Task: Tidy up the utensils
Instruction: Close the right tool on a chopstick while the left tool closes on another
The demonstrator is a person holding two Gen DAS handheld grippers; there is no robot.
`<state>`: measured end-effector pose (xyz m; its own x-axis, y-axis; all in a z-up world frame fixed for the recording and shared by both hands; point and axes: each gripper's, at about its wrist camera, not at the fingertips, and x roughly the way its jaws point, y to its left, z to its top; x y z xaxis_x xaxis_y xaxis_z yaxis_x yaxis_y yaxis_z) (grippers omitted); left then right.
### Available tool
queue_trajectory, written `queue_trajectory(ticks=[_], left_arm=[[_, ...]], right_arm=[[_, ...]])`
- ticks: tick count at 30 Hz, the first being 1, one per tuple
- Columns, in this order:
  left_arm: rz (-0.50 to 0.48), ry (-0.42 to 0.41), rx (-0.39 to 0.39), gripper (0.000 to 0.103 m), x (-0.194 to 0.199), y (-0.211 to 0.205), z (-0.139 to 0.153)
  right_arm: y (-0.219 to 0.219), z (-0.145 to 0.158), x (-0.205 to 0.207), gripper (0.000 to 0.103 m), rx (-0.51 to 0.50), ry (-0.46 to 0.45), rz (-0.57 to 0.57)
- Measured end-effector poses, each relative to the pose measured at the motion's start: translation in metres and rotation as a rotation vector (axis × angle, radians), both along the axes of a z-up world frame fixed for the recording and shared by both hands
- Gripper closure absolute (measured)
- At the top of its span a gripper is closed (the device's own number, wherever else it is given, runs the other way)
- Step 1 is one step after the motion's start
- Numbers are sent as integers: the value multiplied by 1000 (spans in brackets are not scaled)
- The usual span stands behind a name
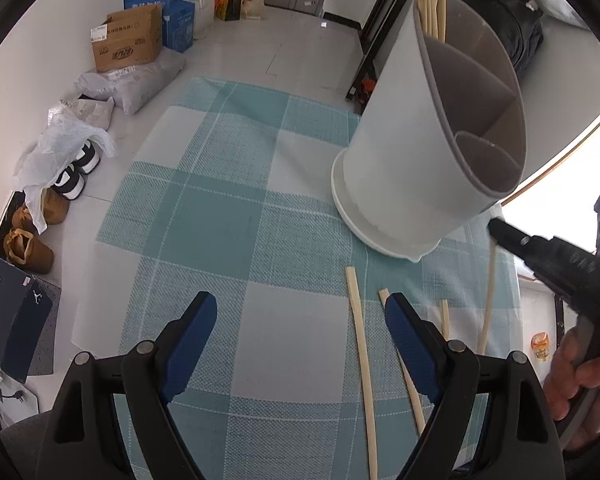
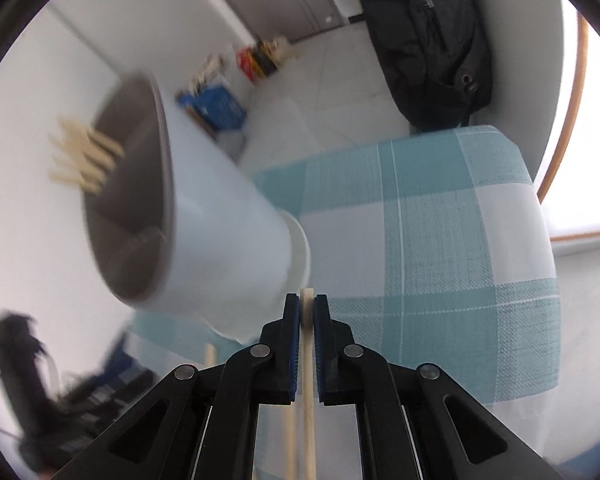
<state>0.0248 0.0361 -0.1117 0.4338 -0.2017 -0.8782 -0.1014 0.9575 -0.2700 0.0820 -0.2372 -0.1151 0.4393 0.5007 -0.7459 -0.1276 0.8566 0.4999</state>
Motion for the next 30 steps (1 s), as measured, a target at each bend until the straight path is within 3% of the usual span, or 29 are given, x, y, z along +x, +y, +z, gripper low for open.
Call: queue_trajectory(ticks=[3,15,17,24,26,30], left_arm=[[-11,20,14,20,1,-4,-3],[-30,98,88,21,19,-21,-17],[-28,113,125,30,22,-23,-19],[-21,102,213,42,23,-34,-22],[-31,94,256,57,23,-39,-22],[-63,91,249,81,27,-44,-20]], right_arm=[[-16,7,-3,97,93,-10,-49],[-58,18,-20,97,256,1,-163],[-64,17,-22,97,245,4,-175],[-76,19,-29,97,213,8,-213],[-76,19,-30,97,204,8,-203],[-72,21,-33,97,206,3,-176]])
